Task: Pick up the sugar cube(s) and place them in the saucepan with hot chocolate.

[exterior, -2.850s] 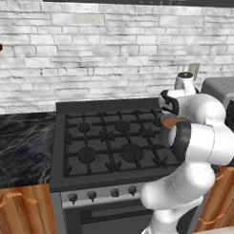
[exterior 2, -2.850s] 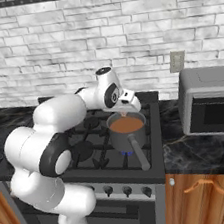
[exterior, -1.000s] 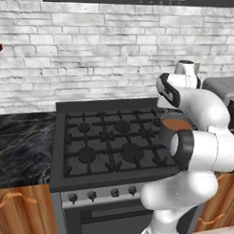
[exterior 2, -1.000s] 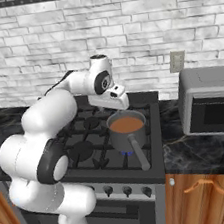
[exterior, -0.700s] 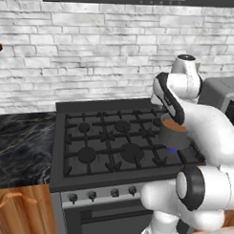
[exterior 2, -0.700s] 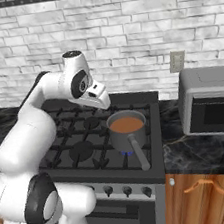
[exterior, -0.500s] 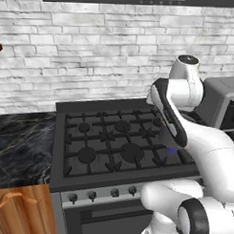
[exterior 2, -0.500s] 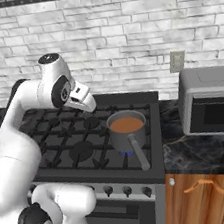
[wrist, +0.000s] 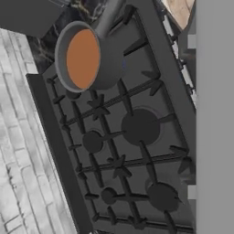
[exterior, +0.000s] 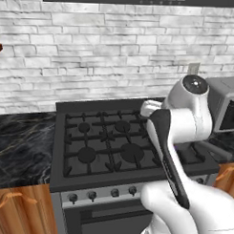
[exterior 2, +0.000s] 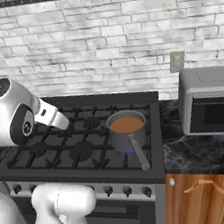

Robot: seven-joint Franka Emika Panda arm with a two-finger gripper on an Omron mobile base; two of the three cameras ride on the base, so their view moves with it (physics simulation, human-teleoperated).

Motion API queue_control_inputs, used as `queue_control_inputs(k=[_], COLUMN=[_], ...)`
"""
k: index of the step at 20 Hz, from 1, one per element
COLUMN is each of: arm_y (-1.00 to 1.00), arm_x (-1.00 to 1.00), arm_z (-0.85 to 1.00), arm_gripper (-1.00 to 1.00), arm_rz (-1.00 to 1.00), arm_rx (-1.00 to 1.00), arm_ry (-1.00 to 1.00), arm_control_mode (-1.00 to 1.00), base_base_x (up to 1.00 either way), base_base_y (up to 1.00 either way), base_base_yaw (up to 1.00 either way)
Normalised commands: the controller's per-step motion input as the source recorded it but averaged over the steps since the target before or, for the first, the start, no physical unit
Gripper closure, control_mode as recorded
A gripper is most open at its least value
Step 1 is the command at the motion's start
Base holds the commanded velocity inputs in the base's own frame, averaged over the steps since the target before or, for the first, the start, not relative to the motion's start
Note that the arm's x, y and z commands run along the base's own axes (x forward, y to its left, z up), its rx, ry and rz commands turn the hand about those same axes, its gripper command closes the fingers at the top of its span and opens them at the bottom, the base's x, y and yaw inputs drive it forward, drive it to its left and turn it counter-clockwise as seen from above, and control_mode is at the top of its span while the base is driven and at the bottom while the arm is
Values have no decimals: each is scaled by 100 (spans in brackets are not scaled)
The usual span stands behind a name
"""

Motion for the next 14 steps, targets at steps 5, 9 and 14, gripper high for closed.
queue_control_inputs(k=[5, 9, 14], arm_y=[12, 0, 3], arm_x=[-15, 6, 1], arm_z=[-17, -38, -66], arm_gripper=[-100, -100, -100], arm_rz=[0, 0, 2], arm_rx=[0, -1, -14], arm_ry=[15, 31, 27], arm_control_mode=[-100, -100, -100], base_base_x=[0, 0, 0], base_base_y=[0, 0, 0], base_base_yaw=[0, 0, 0])
